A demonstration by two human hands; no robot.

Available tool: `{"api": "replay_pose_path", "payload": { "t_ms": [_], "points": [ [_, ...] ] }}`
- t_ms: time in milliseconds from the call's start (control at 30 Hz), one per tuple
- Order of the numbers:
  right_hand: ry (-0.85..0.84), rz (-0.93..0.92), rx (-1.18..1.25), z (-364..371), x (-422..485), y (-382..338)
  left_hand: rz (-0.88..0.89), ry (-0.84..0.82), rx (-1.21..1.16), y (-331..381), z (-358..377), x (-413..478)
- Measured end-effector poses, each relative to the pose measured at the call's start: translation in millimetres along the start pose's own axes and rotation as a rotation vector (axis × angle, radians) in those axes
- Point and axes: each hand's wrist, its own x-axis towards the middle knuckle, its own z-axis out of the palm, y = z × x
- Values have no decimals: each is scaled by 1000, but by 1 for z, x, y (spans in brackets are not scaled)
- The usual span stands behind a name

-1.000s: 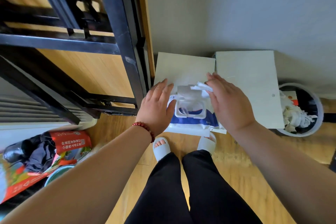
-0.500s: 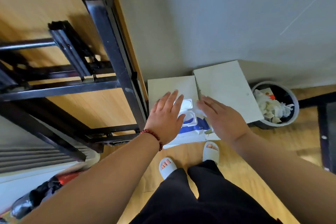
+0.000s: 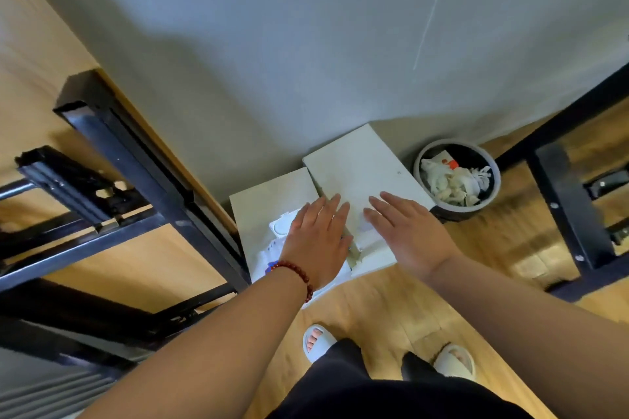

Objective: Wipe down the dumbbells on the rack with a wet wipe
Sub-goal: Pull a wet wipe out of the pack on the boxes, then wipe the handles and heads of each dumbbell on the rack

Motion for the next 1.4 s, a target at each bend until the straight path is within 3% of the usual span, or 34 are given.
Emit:
{"api": "replay_pose_path", "payload": {
  "t_ms": [133, 233, 433, 700, 833, 1133, 1400],
  "points": [
    [36, 84, 15, -11, -33, 25, 62, -81, 6, 37, 1, 15],
    [33, 129, 6, -20, -66, 49, 77, -23, 51, 76, -2, 25],
    [72, 235, 20, -31, -149, 109, 142, -93, 82, 175, 1, 43],
    [148, 288, -54, -43, -260, 183, 265, -67, 97, 303, 8, 64],
    [147, 402, -57, -53, -302, 208, 348, -79, 123, 352, 8, 78],
    [159, 607, -86, -63, -352, 262, 482, -109, 179, 425, 4, 139],
    [161, 692, -151, -75, -351, 362, 569, -76, 153, 484, -9, 236]
  ]
}}
